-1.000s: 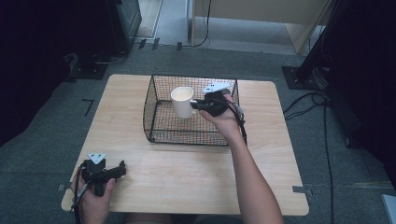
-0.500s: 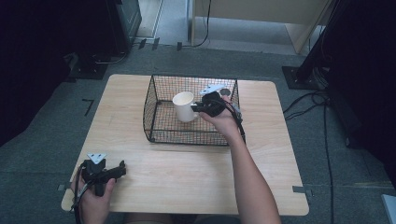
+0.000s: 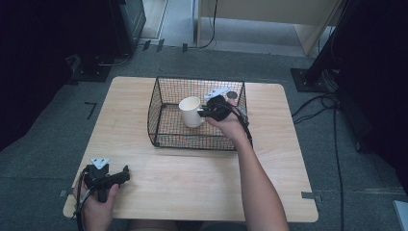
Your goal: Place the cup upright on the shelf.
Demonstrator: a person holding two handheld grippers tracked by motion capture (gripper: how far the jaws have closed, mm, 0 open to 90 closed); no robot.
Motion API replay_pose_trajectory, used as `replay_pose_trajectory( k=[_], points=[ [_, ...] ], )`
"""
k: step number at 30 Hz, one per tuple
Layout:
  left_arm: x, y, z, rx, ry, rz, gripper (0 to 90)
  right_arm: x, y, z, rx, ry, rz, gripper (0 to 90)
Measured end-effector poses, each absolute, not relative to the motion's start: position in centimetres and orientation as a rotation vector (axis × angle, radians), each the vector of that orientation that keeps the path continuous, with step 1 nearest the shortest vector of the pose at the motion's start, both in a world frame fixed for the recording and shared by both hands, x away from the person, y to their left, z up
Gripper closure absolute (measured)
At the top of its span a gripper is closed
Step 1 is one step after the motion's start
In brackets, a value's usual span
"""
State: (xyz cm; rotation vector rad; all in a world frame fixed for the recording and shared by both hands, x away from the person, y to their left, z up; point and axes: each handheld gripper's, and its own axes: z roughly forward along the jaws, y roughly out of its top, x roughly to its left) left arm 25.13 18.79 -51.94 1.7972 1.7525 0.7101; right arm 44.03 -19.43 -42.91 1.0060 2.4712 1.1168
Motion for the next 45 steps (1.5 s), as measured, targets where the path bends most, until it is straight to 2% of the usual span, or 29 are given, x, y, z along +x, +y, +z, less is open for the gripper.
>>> replay_pose_trajectory(
  k=[19,22,29,31,32,33,36,38,42,45],
  points=[
    [25.1,18.8,-51.9,1.797,1.752,0.710,1.1,44.1,-19.1,-43.6,1.006,2.488,1.021,74.9],
    [25.1,18.8,-51.9,1.796,1.753,0.709,1.1,44.1,-19.3,-43.4,1.015,2.470,1.055,69.4],
    [25.1,18.8,-51.9,1.797,1.752,0.710,1.1,43.7,-19.7,-41.8,1.015,2.361,1.244,43.6],
    [25.1,18.8,-51.9,1.797,1.753,0.710,1.1,43.5,-19.8,-41.4,1.019,2.333,1.257,38.2],
    [25.1,18.8,-51.9,1.797,1.753,0.710,1.1,43.5,-19.8,-41.4,1.019,2.333,1.257,38.2],
    [25.1,18.8,-51.9,1.797,1.753,0.710,1.1,43.2,-19.8,-40.9,1.027,2.310,1.264,30.9],
    [25.1,18.8,-51.9,1.796,1.753,0.710,1.1,42.9,-20.0,-40.4,1.032,2.300,1.273,26.9],
    [25.1,18.8,-51.9,1.797,1.753,0.710,1.1,42.4,-20.1,-39.8,1.048,2.292,1.270,16.7],
    [25.1,18.8,-51.9,1.797,1.752,0.710,1.1,41.7,-20.1,-39.3,1.056,2.301,1.237,10.7],
    [25.1,18.8,-51.9,1.797,1.753,0.710,1.1,40.5,-20.2,-38.9,1.042,2.324,1.226,1.9]
  ],
)
